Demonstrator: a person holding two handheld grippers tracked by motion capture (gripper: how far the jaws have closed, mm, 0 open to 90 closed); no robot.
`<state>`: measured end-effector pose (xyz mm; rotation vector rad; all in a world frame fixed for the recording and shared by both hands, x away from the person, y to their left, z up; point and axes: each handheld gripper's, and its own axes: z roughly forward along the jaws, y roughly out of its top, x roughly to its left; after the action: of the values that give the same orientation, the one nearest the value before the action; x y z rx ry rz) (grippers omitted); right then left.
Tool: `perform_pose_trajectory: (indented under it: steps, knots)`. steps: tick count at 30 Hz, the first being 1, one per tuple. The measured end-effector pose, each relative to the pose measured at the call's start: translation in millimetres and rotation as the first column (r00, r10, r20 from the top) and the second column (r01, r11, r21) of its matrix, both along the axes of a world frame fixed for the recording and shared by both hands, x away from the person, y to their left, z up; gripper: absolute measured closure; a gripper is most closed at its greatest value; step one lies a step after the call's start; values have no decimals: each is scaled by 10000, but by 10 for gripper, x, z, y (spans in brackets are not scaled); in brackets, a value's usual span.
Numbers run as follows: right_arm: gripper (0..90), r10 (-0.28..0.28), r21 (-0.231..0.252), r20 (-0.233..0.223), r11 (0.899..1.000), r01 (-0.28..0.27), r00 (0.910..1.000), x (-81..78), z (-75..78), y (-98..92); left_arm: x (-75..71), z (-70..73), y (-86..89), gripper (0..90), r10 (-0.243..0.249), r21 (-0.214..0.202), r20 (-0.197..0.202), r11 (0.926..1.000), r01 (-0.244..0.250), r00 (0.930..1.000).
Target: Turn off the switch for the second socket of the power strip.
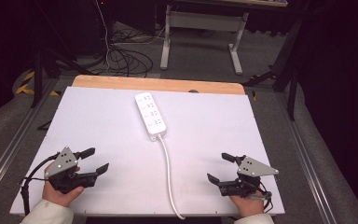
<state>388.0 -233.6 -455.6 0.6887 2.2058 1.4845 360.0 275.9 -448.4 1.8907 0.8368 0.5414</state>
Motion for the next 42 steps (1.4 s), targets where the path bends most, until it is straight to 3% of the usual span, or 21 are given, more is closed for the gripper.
perform_pose_trajectory:
  steps: [12,18,25,29,32,36,42]
  knots:
    - [122,-12,72,-44,10000,12,10000,2,-11,-1,6,19,27,261,336,-47,213,9994,-335,9992]
    - [104,81,190,-218,9998,-77,9997,6,-15,4,-11,42,18,281,523,230,565,9983,-537,9970]
    - [61,234,420,-433,9989,-216,9988,12,-2,7,11,89,15,288,254,-297,184,9992,-249,9995]
    - [46,253,643,-335,9977,-231,9991,6,18,-9,47,146,-11,279,141,-119,182,9998,-139,9997]
    - [41,193,758,-256,9970,-173,9995,3,25,-27,93,185,-43,280,138,-25,-61,9999,-138,9999]
    - [39,52,799,-145,9968,-40,9999,-15,33,-40,213,264,-113,284,126,283,-410,9995,-114,9991]
    - [42,86,779,-163,9969,-73,9998,-16,31,-43,377,396,-213,318,39,305,-479,9995,-24,9988]
